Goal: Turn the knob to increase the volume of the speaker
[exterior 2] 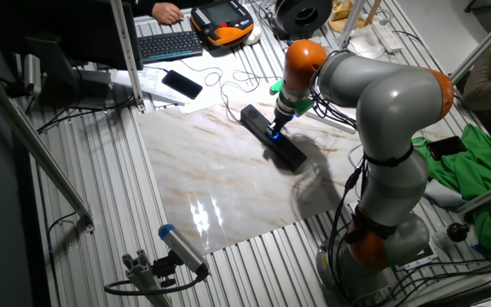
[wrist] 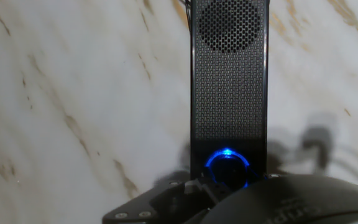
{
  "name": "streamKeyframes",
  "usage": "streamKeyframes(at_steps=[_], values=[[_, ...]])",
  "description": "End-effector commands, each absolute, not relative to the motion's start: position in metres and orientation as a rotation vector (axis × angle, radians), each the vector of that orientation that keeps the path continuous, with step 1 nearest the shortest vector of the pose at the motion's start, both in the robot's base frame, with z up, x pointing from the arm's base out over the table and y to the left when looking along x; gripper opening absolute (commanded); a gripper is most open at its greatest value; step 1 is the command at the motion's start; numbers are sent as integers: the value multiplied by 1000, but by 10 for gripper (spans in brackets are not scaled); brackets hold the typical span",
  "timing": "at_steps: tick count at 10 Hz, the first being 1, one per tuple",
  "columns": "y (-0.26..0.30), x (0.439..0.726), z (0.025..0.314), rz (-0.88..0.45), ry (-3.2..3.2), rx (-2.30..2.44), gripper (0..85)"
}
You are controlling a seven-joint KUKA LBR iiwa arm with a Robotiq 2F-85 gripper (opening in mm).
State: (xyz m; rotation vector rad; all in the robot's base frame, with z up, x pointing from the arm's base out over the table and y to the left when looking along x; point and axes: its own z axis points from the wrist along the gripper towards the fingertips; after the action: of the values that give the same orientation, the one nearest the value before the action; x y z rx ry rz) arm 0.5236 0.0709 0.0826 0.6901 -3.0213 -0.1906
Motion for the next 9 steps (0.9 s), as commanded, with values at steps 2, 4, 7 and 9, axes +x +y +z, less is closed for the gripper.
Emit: streamKeyframes(at_steps=[2, 4, 7, 9], values=[[71, 524, 82, -187, -3024, 690, 340], [72, 524, 82, -184, -3027, 691, 340], [72, 524, 82, -176, -3031, 691, 340], [72, 524, 82, -161, -3035, 691, 340]])
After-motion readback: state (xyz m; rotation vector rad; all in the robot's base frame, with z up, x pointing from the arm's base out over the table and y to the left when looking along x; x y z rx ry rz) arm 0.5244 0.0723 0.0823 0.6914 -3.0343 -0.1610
